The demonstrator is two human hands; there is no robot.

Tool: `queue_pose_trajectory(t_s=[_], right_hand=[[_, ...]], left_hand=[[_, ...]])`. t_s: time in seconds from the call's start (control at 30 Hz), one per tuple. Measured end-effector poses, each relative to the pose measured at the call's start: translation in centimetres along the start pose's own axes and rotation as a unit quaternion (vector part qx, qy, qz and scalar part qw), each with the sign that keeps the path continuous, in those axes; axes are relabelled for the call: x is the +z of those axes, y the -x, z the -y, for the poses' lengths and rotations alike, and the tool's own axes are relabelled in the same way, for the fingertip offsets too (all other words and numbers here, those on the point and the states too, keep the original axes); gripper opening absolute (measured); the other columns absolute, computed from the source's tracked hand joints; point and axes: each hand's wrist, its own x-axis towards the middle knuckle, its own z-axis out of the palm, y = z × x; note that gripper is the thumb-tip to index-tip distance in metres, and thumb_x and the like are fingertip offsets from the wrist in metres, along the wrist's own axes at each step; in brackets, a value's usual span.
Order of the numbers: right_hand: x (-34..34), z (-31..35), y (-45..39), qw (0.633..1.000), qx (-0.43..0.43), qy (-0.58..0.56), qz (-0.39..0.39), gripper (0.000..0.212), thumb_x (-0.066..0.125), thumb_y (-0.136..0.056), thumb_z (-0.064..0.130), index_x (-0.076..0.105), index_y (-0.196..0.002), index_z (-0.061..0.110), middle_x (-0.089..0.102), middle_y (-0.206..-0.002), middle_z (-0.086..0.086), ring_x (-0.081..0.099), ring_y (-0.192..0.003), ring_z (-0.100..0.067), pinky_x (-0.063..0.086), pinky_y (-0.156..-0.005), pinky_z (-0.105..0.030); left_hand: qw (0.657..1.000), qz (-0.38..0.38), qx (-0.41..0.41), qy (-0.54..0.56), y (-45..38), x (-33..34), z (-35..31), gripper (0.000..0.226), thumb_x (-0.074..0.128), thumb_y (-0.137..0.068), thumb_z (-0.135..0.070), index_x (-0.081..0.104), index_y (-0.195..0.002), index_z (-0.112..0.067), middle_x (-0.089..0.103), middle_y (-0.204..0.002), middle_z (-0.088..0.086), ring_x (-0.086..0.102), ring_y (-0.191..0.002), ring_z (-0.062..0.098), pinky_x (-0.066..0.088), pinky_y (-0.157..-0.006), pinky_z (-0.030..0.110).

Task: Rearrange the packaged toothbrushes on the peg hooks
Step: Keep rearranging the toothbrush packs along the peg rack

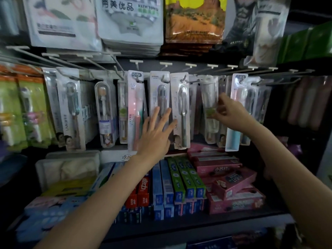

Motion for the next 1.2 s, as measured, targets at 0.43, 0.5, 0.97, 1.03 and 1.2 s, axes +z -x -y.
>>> queue_pose_trajectory(t_s=[0.43, 0.5, 0.97, 1.03, 1.2], right_hand=[[7.6, 12.2, 0.6, 0.969, -0.167, -0.166, 0.070, 0.053, 0.052, -0.093, 0.019, 0.031, -0.142, 0.015, 0.052, -0.093, -0.003, 0.058, -0.078, -0.024, 0.046, -0.072, -0.034], [8.9, 13.7, -0.2, 0.963, -0.155, -0.209, 0.064, 0.053, 0.051, -0.094, 0.019, 0.029, -0.142, 0.015, 0.053, -0.089, -0.003, 0.057, -0.077, -0.025, 0.047, -0.071, -0.035], [10.9, 15.4, -0.4, 0.953, -0.084, -0.285, 0.051, 0.051, 0.051, -0.093, 0.028, 0.035, -0.140, 0.016, 0.058, -0.105, -0.007, 0.052, -0.081, -0.013, 0.040, -0.072, -0.022], [11.1, 15.6, -0.3, 0.955, -0.082, -0.283, 0.040, 0.049, 0.051, -0.094, 0.027, 0.038, -0.139, 0.015, 0.060, -0.107, -0.008, 0.056, -0.085, -0.016, 0.043, -0.076, -0.025], [10.1, 14.9, -0.3, 0.972, -0.112, -0.206, 0.031, 0.036, 0.049, -0.094, 0.017, 0.048, -0.130, 0.011, 0.063, -0.108, -0.006, 0.060, -0.084, -0.013, 0.051, -0.081, -0.025]], left_hand=[[0.790, -0.161, -0.207, 0.553, 1.5, -8.2, 4.4, 0.042, 0.049, -0.094, -0.017, 0.032, -0.132, -0.016, 0.056, -0.118, 0.001, 0.059, -0.097, -0.003, 0.050, -0.084, 0.018], [0.784, -0.172, -0.221, 0.554, 1.3, -9.0, 5.5, 0.052, 0.052, -0.092, -0.011, 0.025, -0.136, -0.018, 0.057, -0.109, 0.001, 0.061, -0.081, -0.010, 0.050, -0.070, 0.013], [0.825, -0.166, -0.233, 0.488, 0.9, -8.9, 7.3, 0.040, 0.050, -0.093, -0.014, 0.038, -0.132, -0.019, 0.051, -0.100, -0.001, 0.055, -0.073, -0.010, 0.043, -0.061, 0.004], [0.821, -0.168, -0.240, 0.491, 0.8, -8.4, 7.6, 0.038, 0.050, -0.093, -0.016, 0.039, -0.130, -0.021, 0.053, -0.101, 0.005, 0.055, -0.074, -0.003, 0.044, -0.062, 0.005], [0.840, -0.112, -0.272, 0.456, -0.4, -7.5, 9.3, 0.039, 0.048, -0.094, -0.014, 0.037, -0.131, -0.024, 0.050, -0.099, 0.000, 0.051, -0.085, 0.006, 0.042, -0.059, 0.003]])
